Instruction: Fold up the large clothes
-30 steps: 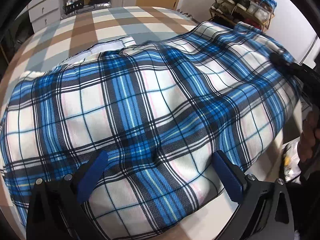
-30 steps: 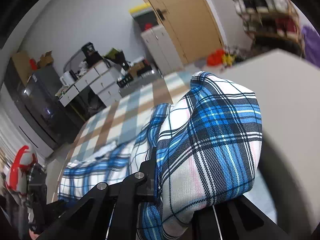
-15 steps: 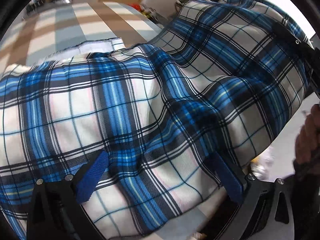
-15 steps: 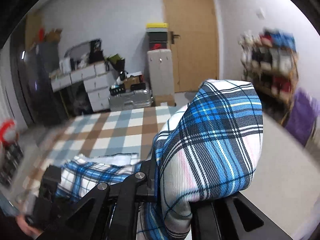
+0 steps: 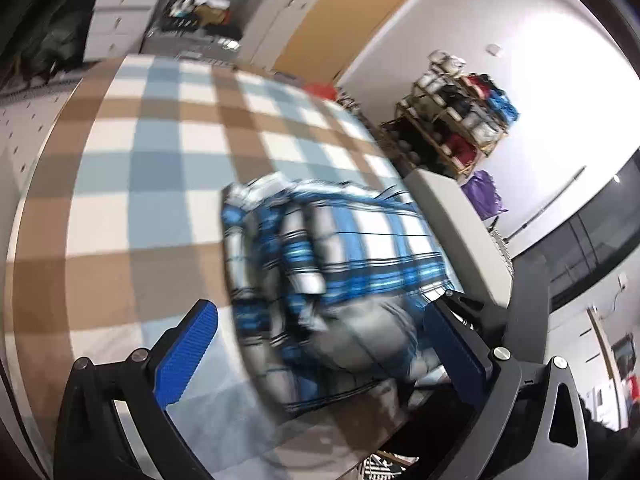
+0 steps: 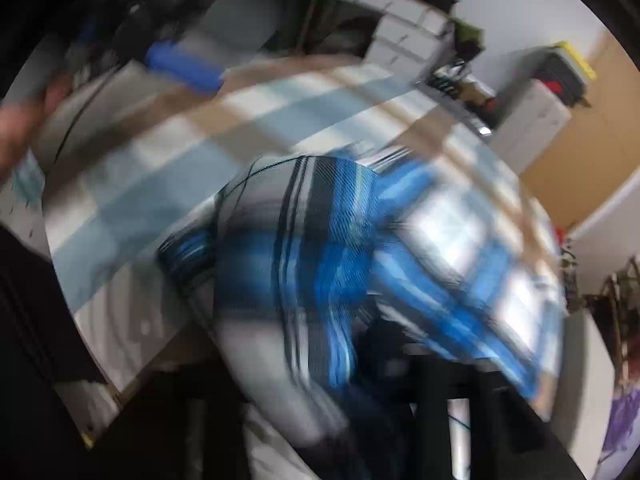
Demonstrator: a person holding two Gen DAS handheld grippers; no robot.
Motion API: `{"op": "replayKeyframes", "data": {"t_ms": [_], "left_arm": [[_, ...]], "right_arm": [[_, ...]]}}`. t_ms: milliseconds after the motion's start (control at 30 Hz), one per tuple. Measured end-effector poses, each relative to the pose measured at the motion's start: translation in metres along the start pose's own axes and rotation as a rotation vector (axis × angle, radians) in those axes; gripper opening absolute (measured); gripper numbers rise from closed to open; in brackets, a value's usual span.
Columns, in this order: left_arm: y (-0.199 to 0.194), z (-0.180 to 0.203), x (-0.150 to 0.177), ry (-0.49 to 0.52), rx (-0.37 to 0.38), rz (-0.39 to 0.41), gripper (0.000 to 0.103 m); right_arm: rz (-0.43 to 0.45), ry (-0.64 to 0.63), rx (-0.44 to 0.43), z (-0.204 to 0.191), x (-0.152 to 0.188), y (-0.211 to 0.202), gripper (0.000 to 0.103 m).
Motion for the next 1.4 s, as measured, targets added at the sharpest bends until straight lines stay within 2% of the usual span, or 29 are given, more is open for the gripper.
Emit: {"op": "replayKeyframes", "data": {"t_ms": [33,100,133,233,300,333,400,500,533,700,767,800,833,867,900,933,1000,1100,1133,1200,1333,1400], "left_arm": [[0.003,0.0,0.001,-0.009,0.0,-0.009,0.1],[0.006,0.013,0.006,-0.002,0.03,-0.03,0.1],[0.01,0.021,0.005,0.008,0.046,-0.033,0.1],[0.025,0.041,0.001,0.019,0.126,-0.052,0.1],[0.034,0.043,0.001,0.012,0.171,-0.088,0.1],[0.042,0.047,0.001,0.011,0.179,-0.111,0.1],[0.049,0.053,0.001,0.001,0.21,-0.158,0.1],[0.066,0.057,0.014,0.005,0.187,-0.27,0.1],[0.071,0.055,0.022,0.004,0.157,-0.318,0.1],[0.082,0.055,0.049,0.053,0.019,-0.409,0.1],[0.079,0.055,0.052,0.059,0.007,-0.396,0.1],[0.077,0.054,0.051,0.052,0.002,-0.389,0.093],[0.073,0.053,0.051,0.049,-0.013,-0.384,0.066],[0.07,0.052,0.051,0.055,-0.02,-0.379,0.045],[0.069,0.05,0.05,0.042,0.006,-0.386,0.022],[0.069,0.048,0.052,0.016,0.034,-0.392,0.02],[0.068,0.04,0.056,0.009,0.038,-0.382,0.02],[0.069,0.042,0.061,0.046,0.027,-0.384,0.012],[0.069,0.043,0.063,0.08,0.045,-0.405,0.009],[0.065,0.042,0.064,0.084,0.058,-0.4,0.009],[0.061,0.033,0.064,0.058,0.095,-0.391,0.009],[0.059,0.031,0.063,0.056,0.103,-0.372,0.009]], "right_arm": [[0.019,0.007,-0.023,-0.004,0.002,0.0,0.073],[0.07,0.081,-0.169,0.0,0.009,-0.012,0.074],[0.097,0.167,-0.274,0.013,0.015,-0.022,0.075],[0.175,0.365,-0.474,0.05,0.03,-0.043,0.08],[0.253,0.547,-0.594,0.088,0.047,-0.056,0.092],[0.288,0.609,-0.621,0.102,0.055,-0.06,0.092],[0.335,0.709,-0.627,0.128,0.059,-0.068,0.093],[0.368,0.819,-0.638,0.159,0.073,-0.067,0.094],[0.367,0.857,-0.654,0.165,0.077,-0.062,0.094],[0.232,0.952,-0.65,0.174,0.085,-0.026,0.095],[0.217,0.957,-0.637,0.172,0.081,-0.02,0.095],[0.218,0.951,-0.629,0.172,0.08,-0.021,0.095],[0.211,0.943,-0.611,0.17,0.077,-0.021,0.096],[0.209,0.944,-0.601,0.169,0.073,-0.02,0.096],[0.212,0.942,-0.593,0.169,0.072,-0.021,0.095],[0.218,0.917,-0.568,0.167,0.068,-0.025,0.095],[0.227,0.901,-0.506,0.172,0.065,-0.031,0.096],[0.181,0.828,-0.467,0.174,0.034,-0.038,0.096],[0.146,0.778,-0.435,0.172,0.011,-0.037,0.096],[0.116,0.719,-0.434,0.169,-0.014,-0.034,0.096],[-0.089,0.634,-0.442,0.14,-0.081,0.013,0.091],[-0.16,0.596,-0.424,0.125,-0.095,0.035,0.082]]}}
Point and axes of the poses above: each gripper's, at about its wrist camera, not at the fingertips, and y roughly the way its jaws point, z to its right, x to its underside, the point moved 3 cm from there along y, roughly the way its jaws point, and after that the axes turned 2 degrees about y, right-handed, at the moved point
